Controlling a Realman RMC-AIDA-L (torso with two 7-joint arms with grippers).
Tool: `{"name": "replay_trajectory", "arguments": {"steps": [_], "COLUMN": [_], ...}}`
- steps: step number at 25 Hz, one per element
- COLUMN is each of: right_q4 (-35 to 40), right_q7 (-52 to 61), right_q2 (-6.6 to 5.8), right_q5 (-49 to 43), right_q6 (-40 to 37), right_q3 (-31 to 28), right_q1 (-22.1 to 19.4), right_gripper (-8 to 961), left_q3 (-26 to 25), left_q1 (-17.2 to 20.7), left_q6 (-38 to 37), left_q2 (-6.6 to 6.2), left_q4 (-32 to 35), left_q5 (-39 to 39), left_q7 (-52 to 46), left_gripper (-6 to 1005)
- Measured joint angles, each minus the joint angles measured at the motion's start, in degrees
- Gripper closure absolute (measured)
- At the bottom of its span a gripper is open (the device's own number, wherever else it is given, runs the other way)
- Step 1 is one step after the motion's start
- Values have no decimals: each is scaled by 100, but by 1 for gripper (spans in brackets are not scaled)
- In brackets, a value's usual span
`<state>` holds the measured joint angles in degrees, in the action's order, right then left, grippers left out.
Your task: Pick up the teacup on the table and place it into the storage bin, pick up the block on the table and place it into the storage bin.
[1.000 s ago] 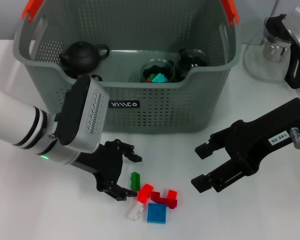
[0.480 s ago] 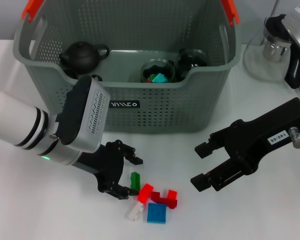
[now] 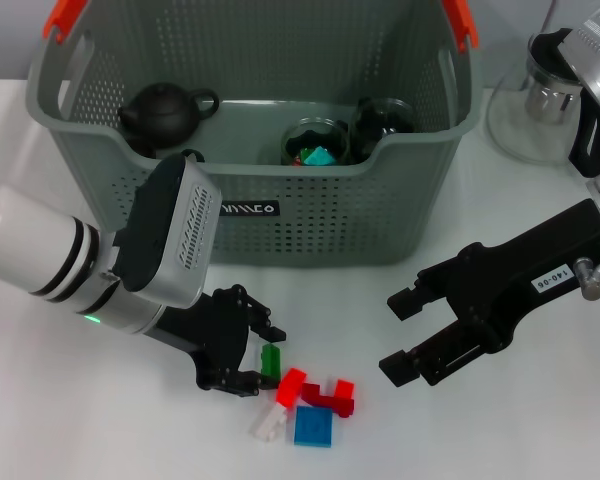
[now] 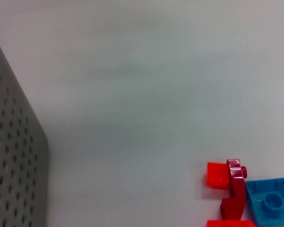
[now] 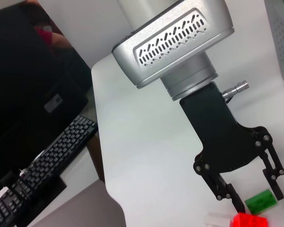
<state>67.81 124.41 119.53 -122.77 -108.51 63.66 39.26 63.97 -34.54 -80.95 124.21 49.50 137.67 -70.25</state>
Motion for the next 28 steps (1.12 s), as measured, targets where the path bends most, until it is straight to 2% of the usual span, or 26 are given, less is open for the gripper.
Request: {"name": "replay_trajectory", "arguments": {"steps": [3,14,18,28], "right_q4": [-31,-68,-68,-75], "right_q7": [-16,-35,-44,-110], "right_q2": [0,0,0,-9], "right_q5": [-1,-2,-2,-1], "right_q6": [12,62,66,68], "right_q3": [0,-3,-3,-6], "right_q1": [3,12,12,12], "right_gripper": [14,15,15,15], "left_q3": [3,28,31,-20], "left_q1": [0,-25,-34,-264], "left_q6": [-8,42,44,-85], "left_q2": [5,7,6,-127], "left_q4": [-2,-63,-73,-271], "left_q5": [4,11,16,25], "left_q7": [-4,-14,-54,-379], "left_gripper": [475,474,504,576]}}
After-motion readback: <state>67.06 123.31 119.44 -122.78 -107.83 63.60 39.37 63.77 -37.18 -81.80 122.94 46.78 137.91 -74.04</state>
